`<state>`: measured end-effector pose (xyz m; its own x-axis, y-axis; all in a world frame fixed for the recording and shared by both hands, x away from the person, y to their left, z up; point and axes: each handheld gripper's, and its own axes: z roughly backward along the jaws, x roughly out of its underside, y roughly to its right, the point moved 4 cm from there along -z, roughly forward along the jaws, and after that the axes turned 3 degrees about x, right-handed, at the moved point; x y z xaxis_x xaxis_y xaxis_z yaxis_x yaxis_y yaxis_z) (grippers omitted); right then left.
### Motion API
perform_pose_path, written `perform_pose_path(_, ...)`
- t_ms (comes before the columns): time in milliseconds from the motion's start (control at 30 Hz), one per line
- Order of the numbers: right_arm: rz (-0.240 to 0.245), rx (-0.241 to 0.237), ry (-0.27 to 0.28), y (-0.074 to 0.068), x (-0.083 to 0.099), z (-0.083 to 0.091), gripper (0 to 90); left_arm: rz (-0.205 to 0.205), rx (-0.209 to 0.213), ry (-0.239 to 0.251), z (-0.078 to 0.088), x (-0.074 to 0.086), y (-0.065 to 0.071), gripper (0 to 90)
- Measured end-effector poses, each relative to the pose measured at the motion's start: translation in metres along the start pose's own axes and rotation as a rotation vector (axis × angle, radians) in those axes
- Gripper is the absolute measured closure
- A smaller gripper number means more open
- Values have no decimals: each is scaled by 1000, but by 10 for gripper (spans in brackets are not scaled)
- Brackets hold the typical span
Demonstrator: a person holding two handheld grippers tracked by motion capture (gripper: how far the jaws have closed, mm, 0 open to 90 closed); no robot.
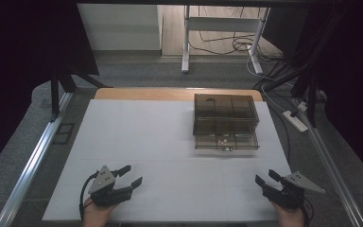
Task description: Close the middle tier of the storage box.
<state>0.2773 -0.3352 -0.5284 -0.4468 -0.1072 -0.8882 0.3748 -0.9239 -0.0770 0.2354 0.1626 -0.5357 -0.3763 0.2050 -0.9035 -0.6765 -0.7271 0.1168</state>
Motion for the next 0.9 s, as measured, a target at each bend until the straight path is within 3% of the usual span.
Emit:
perform_pose_path(533, -7, -30, 6, -2, 0, -1, 370, -8, 54, -23, -25, -10, 17, 409)
perform_pose_path(900, -16, -46, 4, -2, 0, -3, 370, -44, 87, -37, -47, -18, 35, 423)
